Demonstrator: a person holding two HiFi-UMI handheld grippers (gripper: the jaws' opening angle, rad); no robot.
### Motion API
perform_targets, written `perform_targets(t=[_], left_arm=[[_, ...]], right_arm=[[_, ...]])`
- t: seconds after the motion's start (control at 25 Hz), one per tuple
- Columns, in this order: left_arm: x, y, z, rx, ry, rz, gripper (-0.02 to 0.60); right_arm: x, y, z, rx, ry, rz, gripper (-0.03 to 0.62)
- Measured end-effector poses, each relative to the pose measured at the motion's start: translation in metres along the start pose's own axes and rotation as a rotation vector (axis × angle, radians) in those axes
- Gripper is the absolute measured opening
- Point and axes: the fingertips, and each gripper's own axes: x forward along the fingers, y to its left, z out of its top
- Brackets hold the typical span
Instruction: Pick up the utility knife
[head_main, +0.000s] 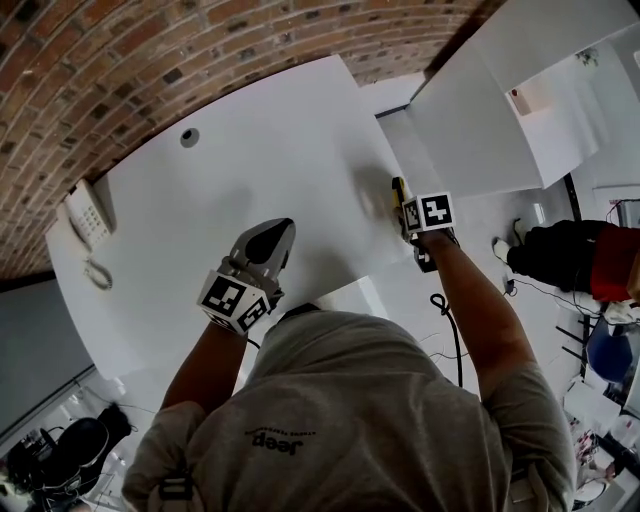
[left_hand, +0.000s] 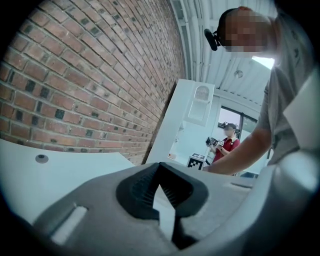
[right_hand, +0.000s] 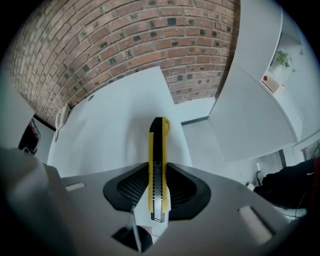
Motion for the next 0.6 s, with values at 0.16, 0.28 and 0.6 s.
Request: perform_targets(t=[0.16,0.28,0.6], left_arm=[[0.015,-0.017,0.01,0.024,-0.003,-0.049,-0.002],[0.027,-0.032,0.015,0.038,0.002,-0.092,-0.002],[0.064,-0.091,0.021,0.093,0.038,-0.244,-0.002]], right_arm=[[-0.023,0.0,-0.001,0.046,-0.051,0.036,0.124],[-0.04,-0.009,-0.002,0.043,-0.103,0.033,0.124],[-0.092,-0.043,-0.033,0.132,-0.208,0.026,0.124]])
